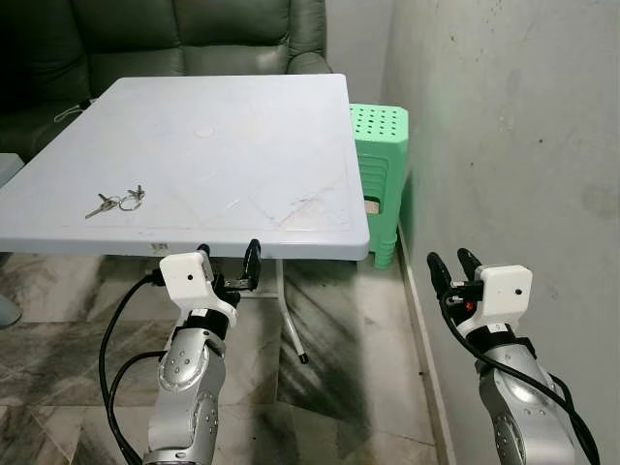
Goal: Hang keys on a hook
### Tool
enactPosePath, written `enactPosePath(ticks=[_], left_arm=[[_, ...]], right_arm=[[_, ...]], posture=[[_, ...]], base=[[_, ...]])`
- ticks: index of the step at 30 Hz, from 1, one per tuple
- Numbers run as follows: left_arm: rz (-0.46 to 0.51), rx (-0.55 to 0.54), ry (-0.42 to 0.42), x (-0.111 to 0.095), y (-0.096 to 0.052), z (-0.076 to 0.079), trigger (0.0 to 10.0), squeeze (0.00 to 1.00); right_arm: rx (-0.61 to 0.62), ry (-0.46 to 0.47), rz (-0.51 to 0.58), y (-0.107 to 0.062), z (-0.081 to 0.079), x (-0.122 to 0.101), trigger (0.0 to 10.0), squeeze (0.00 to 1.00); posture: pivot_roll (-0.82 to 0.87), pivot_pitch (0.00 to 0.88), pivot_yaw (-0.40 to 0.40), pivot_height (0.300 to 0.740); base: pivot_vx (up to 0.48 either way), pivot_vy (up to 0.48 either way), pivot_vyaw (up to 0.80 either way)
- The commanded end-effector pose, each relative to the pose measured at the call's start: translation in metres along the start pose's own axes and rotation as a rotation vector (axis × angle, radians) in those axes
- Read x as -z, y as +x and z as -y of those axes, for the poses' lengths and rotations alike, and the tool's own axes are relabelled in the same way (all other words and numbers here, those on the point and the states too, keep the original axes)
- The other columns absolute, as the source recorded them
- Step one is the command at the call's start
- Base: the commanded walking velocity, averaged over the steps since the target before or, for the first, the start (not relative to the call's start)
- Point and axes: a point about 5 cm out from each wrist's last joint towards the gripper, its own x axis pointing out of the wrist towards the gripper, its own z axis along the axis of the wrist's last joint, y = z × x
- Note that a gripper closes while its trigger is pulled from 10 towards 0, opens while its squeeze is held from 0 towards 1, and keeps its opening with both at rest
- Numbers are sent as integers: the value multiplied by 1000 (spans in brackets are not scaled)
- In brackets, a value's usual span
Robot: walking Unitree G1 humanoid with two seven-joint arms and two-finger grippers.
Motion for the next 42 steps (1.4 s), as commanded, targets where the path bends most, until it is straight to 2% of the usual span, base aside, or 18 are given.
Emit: enactPosePath(ticks=[1, 42], left_arm=[[8, -15, -3, -3, 2, -1, 10000, 0], [15, -26, -15, -2, 2, -1, 10000, 0]], right_arm=[[-1, 5, 11, 0, 1, -3, 10000, 0], [-30, -2, 2, 0, 0, -3, 10000, 0]], posture=[[-19, 52, -29, 721], [-14, 35, -45, 721]], base=[[0, 0, 0], [0, 350, 0]])
